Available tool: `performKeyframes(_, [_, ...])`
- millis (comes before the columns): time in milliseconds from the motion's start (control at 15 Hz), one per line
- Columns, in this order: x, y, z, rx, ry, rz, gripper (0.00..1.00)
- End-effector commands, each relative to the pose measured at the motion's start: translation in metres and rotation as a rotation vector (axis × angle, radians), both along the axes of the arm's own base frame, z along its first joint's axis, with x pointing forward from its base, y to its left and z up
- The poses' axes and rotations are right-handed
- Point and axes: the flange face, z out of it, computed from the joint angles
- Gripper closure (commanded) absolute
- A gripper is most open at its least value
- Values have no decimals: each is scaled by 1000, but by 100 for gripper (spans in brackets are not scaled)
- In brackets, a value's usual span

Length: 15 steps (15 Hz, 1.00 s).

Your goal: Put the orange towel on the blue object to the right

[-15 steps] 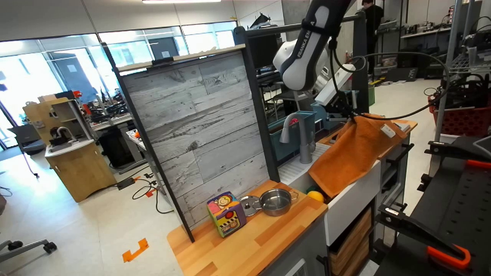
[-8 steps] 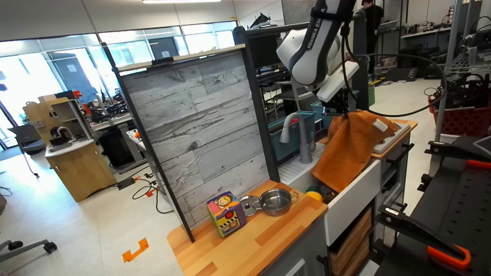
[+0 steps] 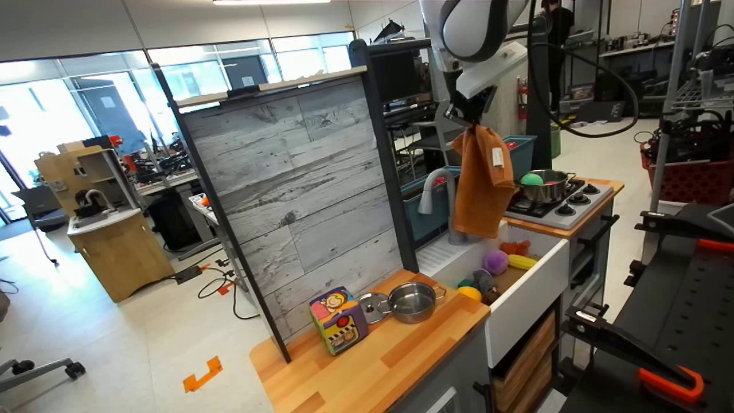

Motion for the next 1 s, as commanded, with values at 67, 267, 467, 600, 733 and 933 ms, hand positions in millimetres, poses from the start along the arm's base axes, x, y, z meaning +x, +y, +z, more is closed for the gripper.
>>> performKeyframes(67, [-27,7,24,69,-126,73,99])
performKeyframes(267, [-40,9,22,101,-107,82,99])
performKeyframes(467, [-70,12,4,104,143,50,99])
performKeyframes(600, [-80,14,-3,113,272,42,99])
performKeyframes(733, [-87,14,-7,114,401,14,99])
performKeyframes(933, [-92,16,-5,187,561,-9,99])
